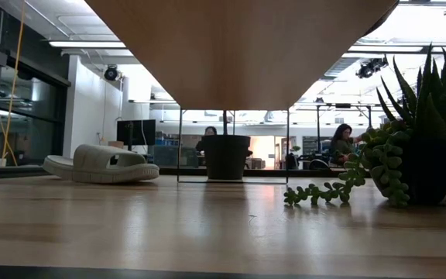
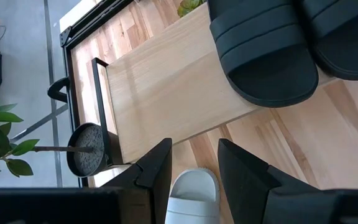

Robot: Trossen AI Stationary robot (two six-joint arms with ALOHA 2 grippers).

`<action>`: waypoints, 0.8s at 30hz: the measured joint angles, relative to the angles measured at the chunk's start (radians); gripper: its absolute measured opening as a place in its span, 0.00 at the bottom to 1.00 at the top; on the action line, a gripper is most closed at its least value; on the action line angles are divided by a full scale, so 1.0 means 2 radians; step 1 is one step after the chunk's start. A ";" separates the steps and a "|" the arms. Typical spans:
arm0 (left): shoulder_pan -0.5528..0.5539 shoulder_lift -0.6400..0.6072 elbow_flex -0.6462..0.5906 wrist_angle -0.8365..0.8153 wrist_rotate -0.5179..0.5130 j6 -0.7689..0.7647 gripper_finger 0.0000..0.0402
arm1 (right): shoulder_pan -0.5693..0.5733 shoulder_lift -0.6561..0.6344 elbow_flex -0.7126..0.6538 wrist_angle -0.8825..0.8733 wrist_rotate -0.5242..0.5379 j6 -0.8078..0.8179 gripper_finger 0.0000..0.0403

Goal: Pick and place slides into the shelf
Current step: Put the bottom gray slide into the shelf

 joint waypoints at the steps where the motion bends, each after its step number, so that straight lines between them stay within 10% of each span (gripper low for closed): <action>1: 0.000 0.000 0.000 0.000 0.000 0.000 0.29 | 0.002 0.000 0.011 -0.018 -0.010 -0.001 0.38; 24: 0.001 0.000 0.000 -0.001 0.000 0.027 0.29 | 0.034 -0.002 0.268 -0.340 -0.317 -0.058 0.38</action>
